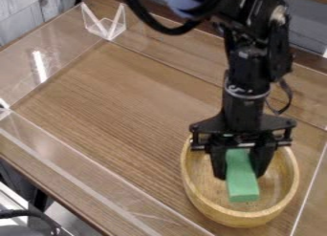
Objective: Remove the green block from inside the brown bowl and put it on the table
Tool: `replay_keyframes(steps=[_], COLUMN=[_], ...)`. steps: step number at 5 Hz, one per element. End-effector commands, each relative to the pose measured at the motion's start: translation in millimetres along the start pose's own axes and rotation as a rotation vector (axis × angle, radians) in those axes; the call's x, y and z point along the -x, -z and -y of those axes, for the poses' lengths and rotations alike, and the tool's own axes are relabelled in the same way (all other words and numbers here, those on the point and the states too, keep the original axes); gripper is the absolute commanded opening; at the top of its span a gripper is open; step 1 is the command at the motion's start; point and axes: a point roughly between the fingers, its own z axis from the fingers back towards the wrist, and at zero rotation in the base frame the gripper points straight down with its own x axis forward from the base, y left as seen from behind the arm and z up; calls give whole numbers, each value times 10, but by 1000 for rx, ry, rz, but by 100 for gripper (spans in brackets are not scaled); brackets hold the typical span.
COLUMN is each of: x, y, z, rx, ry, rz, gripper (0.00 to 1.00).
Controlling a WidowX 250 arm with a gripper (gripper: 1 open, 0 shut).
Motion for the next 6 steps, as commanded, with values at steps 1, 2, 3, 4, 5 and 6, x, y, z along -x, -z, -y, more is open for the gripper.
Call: replay_keyframes(steps=[1, 2, 3, 4, 5, 6], x=[-74, -93, -108, -118, -128, -156], y=[-232, -266, -291, -333, -411, -496], z=[69, 63, 55, 46, 38, 33], rx=[60, 68, 77, 87, 99, 115], ry=[11, 12, 12, 13, 19, 23], rz=[45, 43, 45, 48, 53, 62], gripper=[0, 0, 0, 0, 0, 0])
